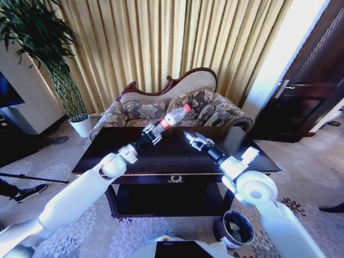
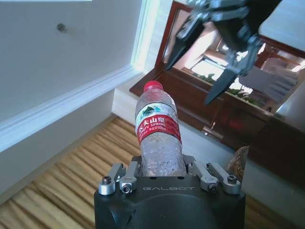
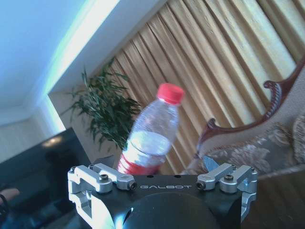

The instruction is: Move to the front of the table and place the trash on the table into the trash bin.

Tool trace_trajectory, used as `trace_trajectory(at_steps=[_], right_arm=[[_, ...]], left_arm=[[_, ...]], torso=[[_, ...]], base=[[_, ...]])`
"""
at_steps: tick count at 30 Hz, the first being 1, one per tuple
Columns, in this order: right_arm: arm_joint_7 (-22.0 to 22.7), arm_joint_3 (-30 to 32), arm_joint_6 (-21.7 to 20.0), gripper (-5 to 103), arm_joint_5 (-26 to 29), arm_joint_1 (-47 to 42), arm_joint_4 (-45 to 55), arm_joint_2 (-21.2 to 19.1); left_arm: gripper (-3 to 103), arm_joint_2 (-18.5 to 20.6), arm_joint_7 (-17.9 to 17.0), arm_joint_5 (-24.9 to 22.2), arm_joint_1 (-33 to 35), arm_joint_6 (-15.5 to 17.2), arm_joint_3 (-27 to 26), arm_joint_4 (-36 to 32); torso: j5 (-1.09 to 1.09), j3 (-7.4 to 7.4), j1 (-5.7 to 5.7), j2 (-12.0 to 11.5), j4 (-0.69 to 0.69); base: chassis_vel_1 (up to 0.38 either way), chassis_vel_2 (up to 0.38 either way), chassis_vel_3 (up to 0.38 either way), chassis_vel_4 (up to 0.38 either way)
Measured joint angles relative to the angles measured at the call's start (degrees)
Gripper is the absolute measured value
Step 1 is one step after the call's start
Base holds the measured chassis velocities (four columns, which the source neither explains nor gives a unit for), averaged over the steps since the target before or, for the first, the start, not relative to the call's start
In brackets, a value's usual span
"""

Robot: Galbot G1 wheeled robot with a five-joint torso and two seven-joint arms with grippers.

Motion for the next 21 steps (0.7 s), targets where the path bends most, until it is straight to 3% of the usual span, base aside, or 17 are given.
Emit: trace_trajectory(at_steps=[6,9,18,21], right_arm=[[0.0,-2.4,0.1,100,-0.3,4.8,-2.5,-0.2],[0.0,-4.7,0.0,100,-0.9,9.2,-5.1,0.1],[0.0,-6.3,0.0,101,-1.1,12.5,-7.8,0.5],[0.0,-6.4,0.0,94,-1.8,12.5,-8.3,0.8]], left_arm=[[38,-0.7,0.4,-0.1,-2.7,1.1,2.5,-0.7],[38,-0.8,0.9,-1.4,-4.2,3.2,4.2,-2.3],[38,-0.5,1.2,-1.8,-4.5,3.8,5.3,-2.4],[38,-0.3,1.2,-2.0,-4.5,4.0,5.6,-2.4]], torso=[[0.0,0.0,0.0,0.0,0.0],[0.01,0.0,0.01,0.0,0.01],[0.0,0.0,0.01,0.0,0.01],[0.0,0.0,0.01,0.0,0.01]], base=[[0.0,0.0,0.0,0.0],[0.0,0.0,0.0,0.0],[0.0,0.0,0.0,0.0],[0.0,0.0,0.0,0.0]])
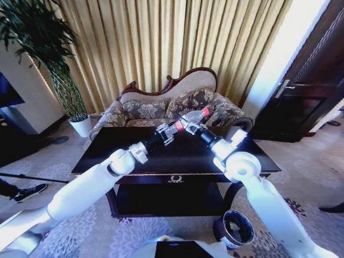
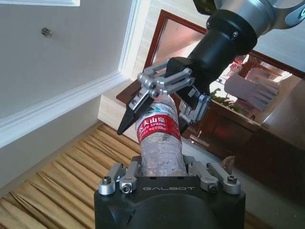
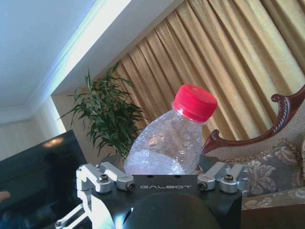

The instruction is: Move to the front of the table and place the trash on the table into the trash bin.

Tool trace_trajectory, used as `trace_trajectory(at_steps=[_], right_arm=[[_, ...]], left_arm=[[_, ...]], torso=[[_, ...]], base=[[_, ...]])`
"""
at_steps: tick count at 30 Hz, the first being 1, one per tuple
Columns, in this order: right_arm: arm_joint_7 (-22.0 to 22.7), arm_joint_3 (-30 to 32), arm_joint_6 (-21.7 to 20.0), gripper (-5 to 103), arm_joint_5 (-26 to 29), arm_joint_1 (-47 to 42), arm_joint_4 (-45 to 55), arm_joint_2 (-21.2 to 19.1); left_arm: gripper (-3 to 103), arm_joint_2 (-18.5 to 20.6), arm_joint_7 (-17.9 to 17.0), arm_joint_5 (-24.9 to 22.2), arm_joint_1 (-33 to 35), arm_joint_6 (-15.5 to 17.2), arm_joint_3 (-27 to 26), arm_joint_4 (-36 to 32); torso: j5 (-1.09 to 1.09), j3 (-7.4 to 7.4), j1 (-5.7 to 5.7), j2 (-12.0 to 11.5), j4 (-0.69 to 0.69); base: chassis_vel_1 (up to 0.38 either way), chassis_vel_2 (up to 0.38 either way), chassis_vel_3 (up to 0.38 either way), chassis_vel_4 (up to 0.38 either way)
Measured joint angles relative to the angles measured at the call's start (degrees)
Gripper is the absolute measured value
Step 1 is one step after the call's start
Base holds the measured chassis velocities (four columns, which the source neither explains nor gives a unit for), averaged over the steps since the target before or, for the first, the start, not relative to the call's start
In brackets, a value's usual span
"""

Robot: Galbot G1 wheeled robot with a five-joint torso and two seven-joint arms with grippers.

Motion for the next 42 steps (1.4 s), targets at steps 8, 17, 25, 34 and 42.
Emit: trace_trajectory(at_steps=[8,17,25,34,42], right_arm=[[-0.3,0.2,0.1,61,-0.7,-0.3,-0.5,0.4],[-0.5,1.1,0.1,41,-1.4,-1.1,-0.5,0.0],[-0.4,2.2,0.3,31,-3.5,-1.0,-2.2,0.1],[-0.7,6.0,1.2,30,-9.0,-2.3,-5.6,-0.1],[1.3,10.7,1.5,30,-21.0,-7.4,-7.2,-1.4]], left_arm=[[38,-0.1,-0.5,-1.1,-0.3,1.8,1.1,0.1],[46,-0.6,-0.5,-1.4,-0.2,1.1,1.7,1.2],[73,-0.2,0.4,-5.3,0.5,-0.3,2.1,-0.3],[99,1.5,-0.8,-11.0,5.9,2.3,-3.7,-3.7],[100,-1.1,-5.6,-21.1,12.8,15.1,-19.5,-6.8]], torso=[[0.0,0.0,0.0,0.0,0.0],[0.0,-0.01,-0.01,0.0,0.0],[0.01,-0.01,-0.01,0.0,-0.01],[0.0,0.0,-0.01,0.0,0.0],[0.0,-0.01,-0.01,0.0,-0.01]], base=[[0.0,0.0,0.0,0.0],[0.0,0.0,0.0,0.0],[0.0,0.0,0.0,0.0],[0.0,0.0,0.0,0.0],[0.0,0.0,0.0,0.0]])
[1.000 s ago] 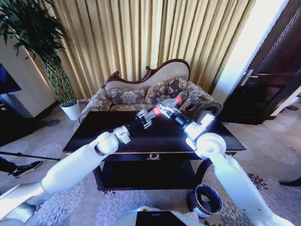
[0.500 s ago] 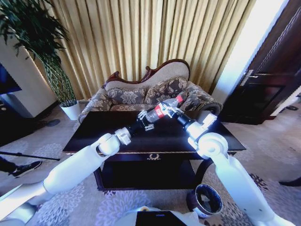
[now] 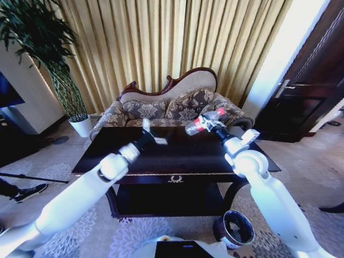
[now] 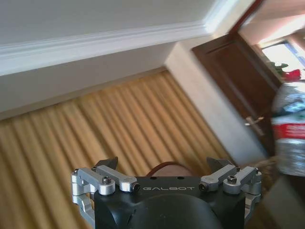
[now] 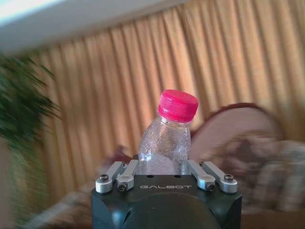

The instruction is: Move to the front of the table and place the trash on the table into the trash bin.

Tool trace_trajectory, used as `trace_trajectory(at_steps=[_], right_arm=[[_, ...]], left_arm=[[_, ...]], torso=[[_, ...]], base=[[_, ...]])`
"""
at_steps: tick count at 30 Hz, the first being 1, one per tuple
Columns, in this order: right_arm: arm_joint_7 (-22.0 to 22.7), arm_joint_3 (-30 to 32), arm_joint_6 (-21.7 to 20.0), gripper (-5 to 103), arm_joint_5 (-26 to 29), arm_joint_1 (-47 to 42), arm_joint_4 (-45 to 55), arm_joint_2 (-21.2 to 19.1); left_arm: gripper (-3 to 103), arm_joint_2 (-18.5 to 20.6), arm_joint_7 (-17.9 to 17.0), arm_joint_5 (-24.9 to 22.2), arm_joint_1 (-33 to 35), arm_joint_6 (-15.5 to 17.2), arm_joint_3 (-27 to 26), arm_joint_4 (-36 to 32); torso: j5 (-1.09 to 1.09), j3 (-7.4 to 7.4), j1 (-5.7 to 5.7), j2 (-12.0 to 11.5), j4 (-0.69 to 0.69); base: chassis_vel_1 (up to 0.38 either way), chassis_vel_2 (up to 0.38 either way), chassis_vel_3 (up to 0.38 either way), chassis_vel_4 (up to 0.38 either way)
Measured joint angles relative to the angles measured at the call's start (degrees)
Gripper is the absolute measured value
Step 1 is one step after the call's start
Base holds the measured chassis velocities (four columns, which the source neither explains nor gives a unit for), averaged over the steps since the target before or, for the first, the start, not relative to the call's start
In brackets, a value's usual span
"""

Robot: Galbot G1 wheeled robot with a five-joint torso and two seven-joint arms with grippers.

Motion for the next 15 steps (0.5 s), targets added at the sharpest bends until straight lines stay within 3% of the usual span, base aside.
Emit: trace_trajectory(at_steps=[2,4,6,7,9,12,15], right_arm=[[0.6,1.0,0.3,30,-6.5,-3.1,-0.4,0.3],[0.8,1.5,0.6,30,-9.1,-4.8,-0.5,0.7],[1.0,2.5,2.1,30,-13.2,-8.7,-0.5,1.6],[1.0,2.5,2.1,30,-13.2,-8.7,-0.5,1.6],[1.8,3.8,3.2,30,-15.8,-12.1,0.5,2.3],[2.3,4.7,3.4,30,-17.1,-14.0,1.2,2.5],[2.9,6.5,3.7,30,-19.1,-17.5,2.9,3.2]], left_arm=[[100,0.2,-1.1,-1.7,2.4,0.7,-3.4,-0.2],[100,0.3,-2.1,-3.0,3.8,0.9,-5.1,-0.1],[100,-0.5,-6.2,-7.6,7.3,2.7,-10.5,0.1],[100,-0.5,-6.2,-7.6,7.3,2.7,-10.5,0.1],[100,-1.5,-7.9,-10.2,10.7,4.3,-17.4,0.5],[100,-2.0,-8.0,-10.9,13.2,5.0,-21.8,0.8],[100,-4.1,-8.1,-13.4,21.9,8.4,-31.1,0.0]], torso=[[0.01,0.0,0.0,0.0,0.0],[0.01,0.0,0.0,0.0,0.01],[0.0,0.0,0.0,0.0,0.01],[0.0,0.0,0.0,0.0,0.01],[0.0,-0.01,0.0,0.0,0.01],[0.0,0.0,0.0,0.0,0.0],[-0.01,0.0,0.0,0.0,0.02]], base=[[0.0,0.0,0.0,0.0],[0.0,0.0,0.0,0.0],[0.0,0.0,0.0,0.0],[0.0,0.0,0.0,0.0],[0.0,0.0,0.0,0.0],[0.0,0.0,0.0,0.0],[0.0,0.0,0.0,0.0]])
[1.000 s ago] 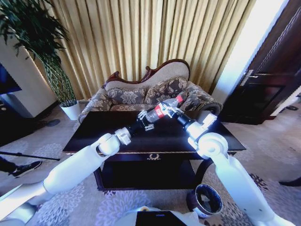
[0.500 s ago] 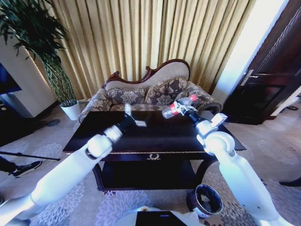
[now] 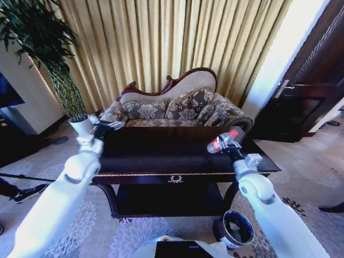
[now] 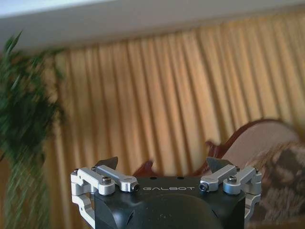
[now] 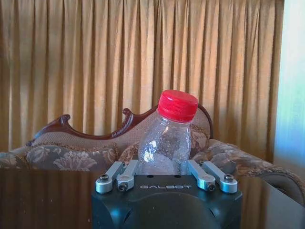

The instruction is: Move to the front of the table and place the trash on the table into the trash bin.

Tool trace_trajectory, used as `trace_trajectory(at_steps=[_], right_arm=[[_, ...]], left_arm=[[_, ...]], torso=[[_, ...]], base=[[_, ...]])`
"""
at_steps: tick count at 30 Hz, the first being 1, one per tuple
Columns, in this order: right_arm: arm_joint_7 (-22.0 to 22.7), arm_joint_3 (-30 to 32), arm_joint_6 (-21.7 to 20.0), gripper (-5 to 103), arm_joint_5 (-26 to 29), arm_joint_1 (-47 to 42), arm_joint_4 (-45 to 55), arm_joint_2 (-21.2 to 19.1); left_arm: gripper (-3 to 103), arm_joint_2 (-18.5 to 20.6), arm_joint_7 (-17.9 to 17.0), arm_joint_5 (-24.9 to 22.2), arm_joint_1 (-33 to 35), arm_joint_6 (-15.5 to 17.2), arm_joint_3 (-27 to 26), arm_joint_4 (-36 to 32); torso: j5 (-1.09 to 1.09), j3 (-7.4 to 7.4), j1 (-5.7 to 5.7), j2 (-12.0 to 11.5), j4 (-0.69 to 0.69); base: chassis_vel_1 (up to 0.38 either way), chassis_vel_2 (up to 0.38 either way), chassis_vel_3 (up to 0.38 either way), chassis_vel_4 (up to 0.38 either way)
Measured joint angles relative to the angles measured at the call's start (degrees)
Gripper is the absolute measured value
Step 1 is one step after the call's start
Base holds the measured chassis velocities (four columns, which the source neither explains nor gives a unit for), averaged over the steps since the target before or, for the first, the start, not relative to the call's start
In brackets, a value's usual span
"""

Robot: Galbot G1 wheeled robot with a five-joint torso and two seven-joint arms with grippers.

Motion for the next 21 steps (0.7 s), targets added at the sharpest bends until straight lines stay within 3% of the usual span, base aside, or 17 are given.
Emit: trace_trajectory(at_steps=[10,21], right_arm=[[0.6,1.6,-0.2,30,0.5,-2.6,3.3,-0.8],[1.0,2.9,-1.3,30,1.3,-3.8,6.5,-1.7]], left_arm=[[100,-4.0,1.0,-4.5,15.4,0.6,-14.5,-6.0],[100,-3.3,1.8,-7.4,19.8,2.4,-17.7,-11.6]], torso=[[0.01,0.0,0.0,0.0,0.0],[0.02,0.01,0.0,0.0,0.0]], base=[[0.0,0.0,0.0,0.0],[0.0,0.0,0.0,0.0]])
